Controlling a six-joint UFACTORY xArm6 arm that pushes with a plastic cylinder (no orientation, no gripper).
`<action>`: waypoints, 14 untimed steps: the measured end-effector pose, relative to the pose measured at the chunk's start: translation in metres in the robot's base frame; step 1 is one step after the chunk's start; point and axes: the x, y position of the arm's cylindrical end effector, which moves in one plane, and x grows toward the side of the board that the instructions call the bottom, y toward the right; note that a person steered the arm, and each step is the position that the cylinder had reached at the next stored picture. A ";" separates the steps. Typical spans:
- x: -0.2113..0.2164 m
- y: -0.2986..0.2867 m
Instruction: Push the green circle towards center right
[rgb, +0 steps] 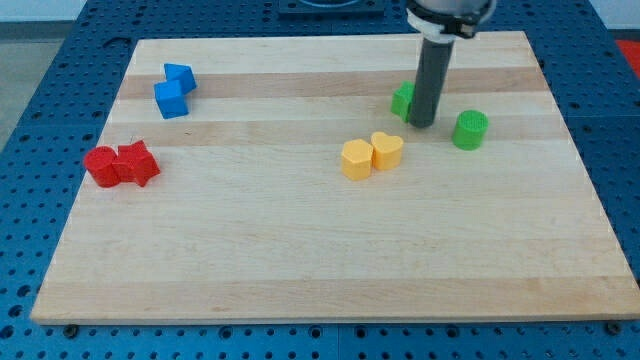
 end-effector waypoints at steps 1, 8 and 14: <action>-0.036 -0.012; 0.115 0.067; 0.123 0.093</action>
